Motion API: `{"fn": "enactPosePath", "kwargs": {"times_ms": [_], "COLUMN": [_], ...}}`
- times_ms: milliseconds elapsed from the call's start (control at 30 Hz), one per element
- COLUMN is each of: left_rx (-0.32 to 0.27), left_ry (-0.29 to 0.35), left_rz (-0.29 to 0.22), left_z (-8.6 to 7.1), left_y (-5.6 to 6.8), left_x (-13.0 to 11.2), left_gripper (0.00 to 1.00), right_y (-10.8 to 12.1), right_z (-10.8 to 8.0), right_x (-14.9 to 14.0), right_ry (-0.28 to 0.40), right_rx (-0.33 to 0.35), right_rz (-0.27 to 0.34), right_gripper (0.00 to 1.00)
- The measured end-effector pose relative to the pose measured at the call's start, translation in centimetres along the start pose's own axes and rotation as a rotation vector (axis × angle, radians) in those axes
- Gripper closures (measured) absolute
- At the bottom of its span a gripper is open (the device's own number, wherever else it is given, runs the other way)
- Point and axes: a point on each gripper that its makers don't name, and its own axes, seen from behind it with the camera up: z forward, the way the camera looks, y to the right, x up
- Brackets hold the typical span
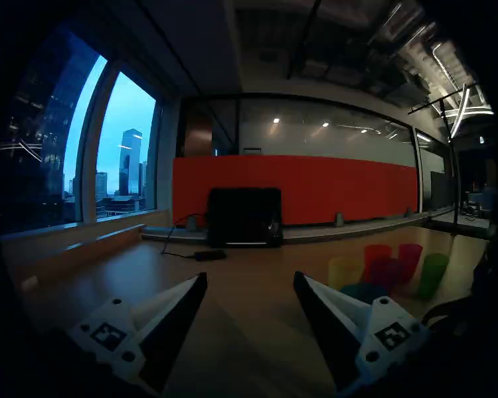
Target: Pour water
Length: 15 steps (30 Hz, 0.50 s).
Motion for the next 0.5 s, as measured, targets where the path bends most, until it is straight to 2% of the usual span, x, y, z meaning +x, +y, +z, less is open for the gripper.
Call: {"fn": "enactPosePath", "kwargs": {"times_ms": [500], "left_rx": [-0.008], "left_ry": [-0.002], "left_rz": [0.001], "left_z": [0.11], "left_y": [0.19], "left_x": [-0.09], "left_gripper": [0.03], "right_y": [-0.7], "right_z": [0.08], "right_x": [-0.11], "right_ry": [0.007], "right_rx": [0.027], "right_rz": [-0.017], "right_gripper": [0.01]}}
